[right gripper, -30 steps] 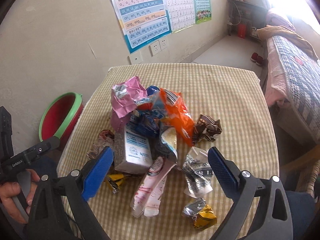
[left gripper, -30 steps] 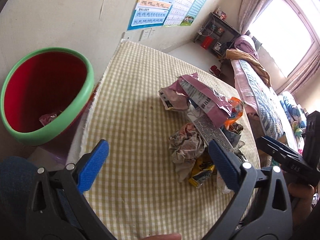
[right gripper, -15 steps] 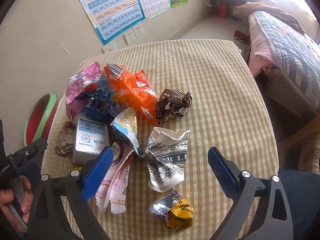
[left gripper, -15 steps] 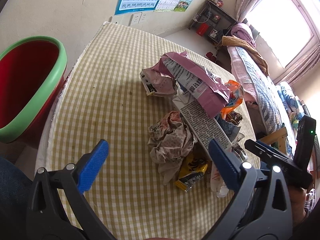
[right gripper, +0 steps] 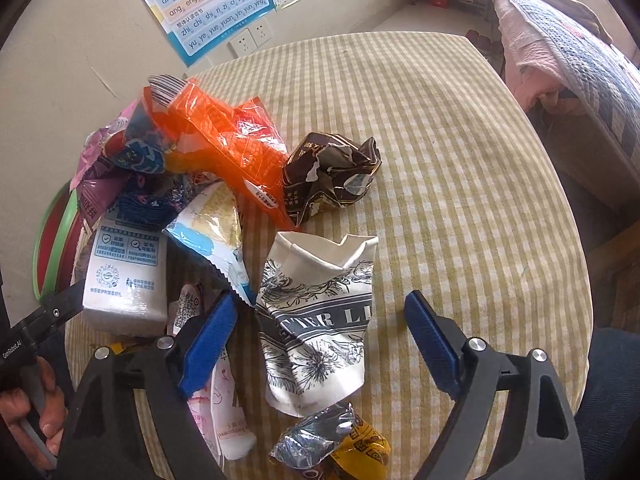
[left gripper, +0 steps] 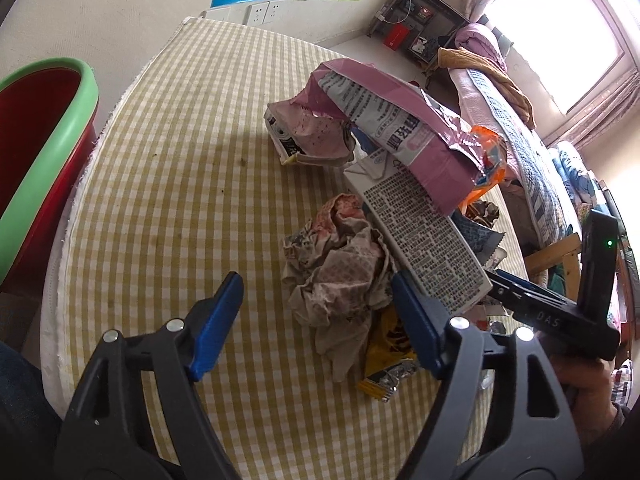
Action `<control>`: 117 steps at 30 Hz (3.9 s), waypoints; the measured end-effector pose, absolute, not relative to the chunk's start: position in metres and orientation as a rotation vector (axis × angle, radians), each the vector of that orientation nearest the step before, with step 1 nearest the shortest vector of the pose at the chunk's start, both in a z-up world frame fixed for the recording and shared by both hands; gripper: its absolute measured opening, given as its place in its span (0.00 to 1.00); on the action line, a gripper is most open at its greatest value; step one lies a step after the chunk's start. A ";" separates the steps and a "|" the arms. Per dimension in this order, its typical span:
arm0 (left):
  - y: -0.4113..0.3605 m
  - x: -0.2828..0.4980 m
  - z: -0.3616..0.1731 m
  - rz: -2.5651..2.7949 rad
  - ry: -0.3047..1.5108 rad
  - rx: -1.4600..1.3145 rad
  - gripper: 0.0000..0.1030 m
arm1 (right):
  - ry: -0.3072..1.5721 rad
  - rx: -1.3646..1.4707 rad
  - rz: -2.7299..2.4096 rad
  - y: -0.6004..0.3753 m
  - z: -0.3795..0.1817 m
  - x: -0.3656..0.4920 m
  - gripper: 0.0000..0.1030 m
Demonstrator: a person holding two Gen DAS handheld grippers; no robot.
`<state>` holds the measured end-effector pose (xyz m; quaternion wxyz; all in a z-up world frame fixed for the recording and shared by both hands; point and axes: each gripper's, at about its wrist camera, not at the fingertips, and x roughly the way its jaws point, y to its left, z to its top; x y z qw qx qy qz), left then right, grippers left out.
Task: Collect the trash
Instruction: 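Grasp the crumpled tissue with the left tool while the right tool grasps the white printed cup, then carry the tissue and white cup over the bin with both tools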
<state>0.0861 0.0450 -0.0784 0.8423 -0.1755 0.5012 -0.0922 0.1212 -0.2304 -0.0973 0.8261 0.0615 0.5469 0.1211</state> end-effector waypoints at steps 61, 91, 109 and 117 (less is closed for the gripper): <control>0.143 0.024 0.014 0.075 0.730 -0.292 0.29 | 0.873 -0.020 0.449 -0.135 0.014 0.088 0.53; 0.248 0.003 0.011 0.279 0.591 -0.523 0.30 | 0.813 -0.121 0.706 0.034 0.041 0.110 0.53; 0.295 -0.023 -0.005 0.334 0.517 -0.723 0.30 | 0.820 -0.197 0.844 0.131 0.036 0.129 0.53; 0.300 -0.026 -0.009 0.341 0.521 -0.756 0.31 | 0.862 -0.191 0.881 0.165 0.022 0.138 0.54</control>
